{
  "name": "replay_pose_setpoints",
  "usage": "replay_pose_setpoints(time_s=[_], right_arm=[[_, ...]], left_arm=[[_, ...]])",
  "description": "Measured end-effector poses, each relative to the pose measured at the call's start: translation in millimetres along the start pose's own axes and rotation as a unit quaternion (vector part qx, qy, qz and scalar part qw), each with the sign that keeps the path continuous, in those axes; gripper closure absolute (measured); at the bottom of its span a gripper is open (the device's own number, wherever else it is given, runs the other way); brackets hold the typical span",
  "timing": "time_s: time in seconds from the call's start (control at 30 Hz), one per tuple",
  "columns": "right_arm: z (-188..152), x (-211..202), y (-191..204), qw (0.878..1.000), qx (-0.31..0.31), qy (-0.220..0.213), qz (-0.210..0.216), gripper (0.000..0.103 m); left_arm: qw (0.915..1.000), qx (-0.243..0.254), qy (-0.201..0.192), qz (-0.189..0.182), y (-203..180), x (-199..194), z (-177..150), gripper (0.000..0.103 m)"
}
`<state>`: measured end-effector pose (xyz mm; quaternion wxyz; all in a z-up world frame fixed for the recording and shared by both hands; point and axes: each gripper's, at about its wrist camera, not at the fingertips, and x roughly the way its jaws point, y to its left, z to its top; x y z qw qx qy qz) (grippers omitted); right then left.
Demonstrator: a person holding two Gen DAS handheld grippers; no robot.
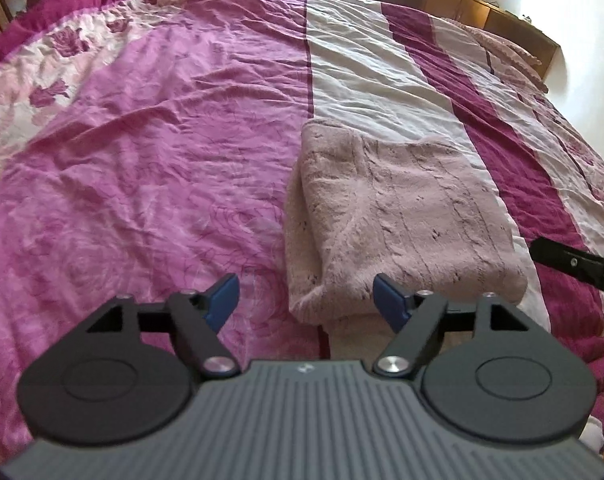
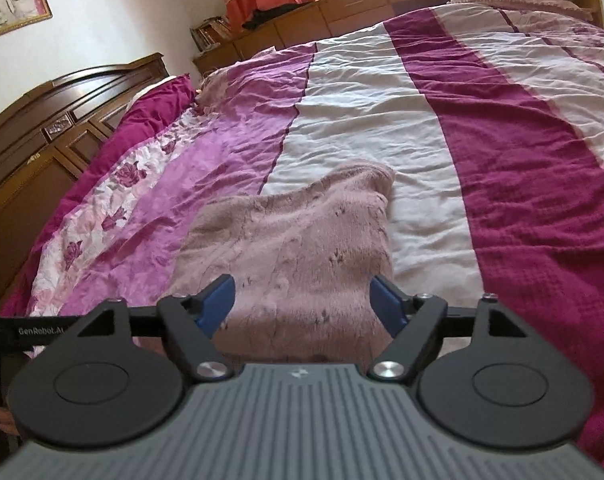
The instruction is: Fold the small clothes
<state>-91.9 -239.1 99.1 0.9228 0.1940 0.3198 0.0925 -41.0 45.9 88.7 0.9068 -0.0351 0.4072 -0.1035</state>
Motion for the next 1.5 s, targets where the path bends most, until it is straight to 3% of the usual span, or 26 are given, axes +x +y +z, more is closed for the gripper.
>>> replay_pose_setpoints(time_s=[0.3, 0.8, 1.5], right_arm=[[-30, -16, 3, 0.998, -0.025, 0.042, -0.036, 0.017], [-70, 15, -4, 0.989, -0.038, 0.117, -0.086, 0.009], [-78, 28, -8, 0.986, -0.042, 0.129, -0.093, 0.005]], left_arm=[[0.9993, 0.006, 0.032, 0.019, -16, 3, -25, 0.026], [0.9938, 0.018, 0.091, 0.061, -38, 39, -58, 0.025], [0.9925, 0.041, 0.082, 0.081, -48, 46, -66, 0.022]])
